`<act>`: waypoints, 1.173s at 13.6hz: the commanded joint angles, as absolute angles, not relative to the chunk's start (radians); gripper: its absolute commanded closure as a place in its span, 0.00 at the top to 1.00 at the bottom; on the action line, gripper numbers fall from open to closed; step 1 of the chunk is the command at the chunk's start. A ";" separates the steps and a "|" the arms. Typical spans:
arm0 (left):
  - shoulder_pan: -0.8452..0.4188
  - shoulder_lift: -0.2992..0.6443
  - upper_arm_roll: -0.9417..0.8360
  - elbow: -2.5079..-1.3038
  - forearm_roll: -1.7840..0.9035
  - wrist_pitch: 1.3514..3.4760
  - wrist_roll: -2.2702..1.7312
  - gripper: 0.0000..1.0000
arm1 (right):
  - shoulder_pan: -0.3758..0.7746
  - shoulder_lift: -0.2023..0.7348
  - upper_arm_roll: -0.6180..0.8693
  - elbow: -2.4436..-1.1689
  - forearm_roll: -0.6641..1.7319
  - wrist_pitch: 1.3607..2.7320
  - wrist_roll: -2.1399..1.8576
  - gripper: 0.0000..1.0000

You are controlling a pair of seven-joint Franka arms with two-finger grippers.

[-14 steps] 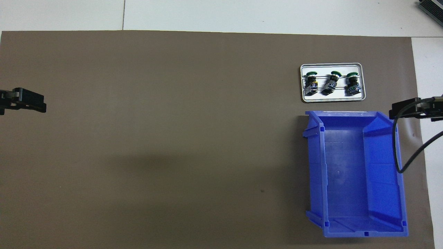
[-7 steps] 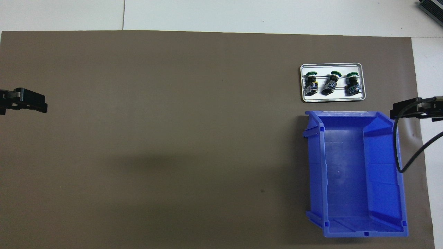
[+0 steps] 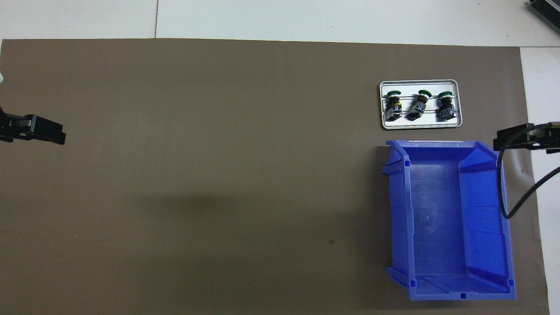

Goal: Place and press button with both arms

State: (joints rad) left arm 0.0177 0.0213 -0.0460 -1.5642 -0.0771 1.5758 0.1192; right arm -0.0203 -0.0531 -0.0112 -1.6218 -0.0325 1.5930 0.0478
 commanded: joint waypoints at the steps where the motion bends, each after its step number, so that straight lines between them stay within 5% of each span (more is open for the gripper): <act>1: 0.017 -0.008 -0.038 -1.600 -0.133 1.595 0.147 1.00 | -0.032 -0.069 -0.009 -1.643 -0.049 1.618 0.029 1.00; 8: 0.023 -0.037 -0.032 -1.657 -0.117 1.580 0.140 1.00 | -0.060 -0.014 -0.011 -1.680 -0.049 1.817 0.051 1.00; 16: 0.023 -0.043 -0.034 -1.669 -0.058 1.580 0.138 1.00 | -0.021 0.354 -0.002 -1.582 -0.031 2.175 0.336 1.00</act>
